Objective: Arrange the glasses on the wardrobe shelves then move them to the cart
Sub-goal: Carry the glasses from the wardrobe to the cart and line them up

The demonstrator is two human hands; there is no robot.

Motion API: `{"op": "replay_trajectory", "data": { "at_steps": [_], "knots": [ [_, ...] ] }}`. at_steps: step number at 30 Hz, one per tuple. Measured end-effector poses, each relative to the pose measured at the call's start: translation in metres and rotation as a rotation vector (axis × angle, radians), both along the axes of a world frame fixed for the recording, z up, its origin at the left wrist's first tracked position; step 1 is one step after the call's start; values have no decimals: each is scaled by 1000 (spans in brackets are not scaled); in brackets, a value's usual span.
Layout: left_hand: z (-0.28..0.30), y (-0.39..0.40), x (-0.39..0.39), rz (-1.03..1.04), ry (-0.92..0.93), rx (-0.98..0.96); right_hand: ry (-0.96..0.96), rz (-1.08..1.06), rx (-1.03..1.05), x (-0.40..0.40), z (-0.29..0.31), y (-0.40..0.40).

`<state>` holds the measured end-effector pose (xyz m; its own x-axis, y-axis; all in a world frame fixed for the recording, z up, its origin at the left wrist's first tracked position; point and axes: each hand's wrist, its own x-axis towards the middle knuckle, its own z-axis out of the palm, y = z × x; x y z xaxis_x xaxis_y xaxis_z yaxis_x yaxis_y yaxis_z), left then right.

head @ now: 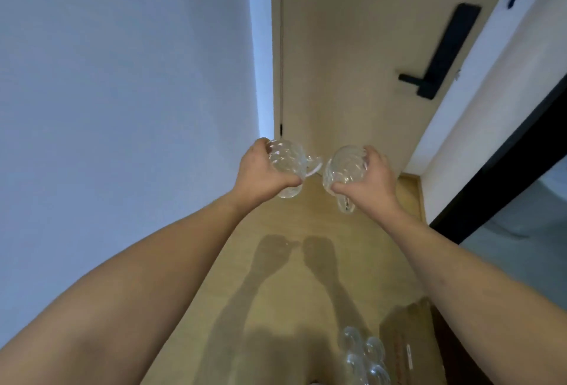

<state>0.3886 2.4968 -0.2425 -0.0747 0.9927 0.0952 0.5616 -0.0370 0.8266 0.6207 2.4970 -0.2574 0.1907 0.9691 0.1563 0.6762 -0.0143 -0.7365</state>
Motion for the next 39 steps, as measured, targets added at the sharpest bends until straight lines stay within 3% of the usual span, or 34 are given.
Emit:
{"op": "replay_trajectory", "data": {
  "at_steps": [8, 15, 24, 39],
  "knots": [
    [152, -18, -52, 291, -146, 283, 241, 186, 236, -66, 139, 21],
    [223, -57, -85, 531, -285, 476, 494, 432, 234, -120, 208, 28],
    [247, -135, -114, 798, -479, 593, 714, 771, 119, -194, 234, 1],
    [239, -401, -150, 1331, -227, 647, 642, 1310, -126, -328, 221, -197]
  ]
}}
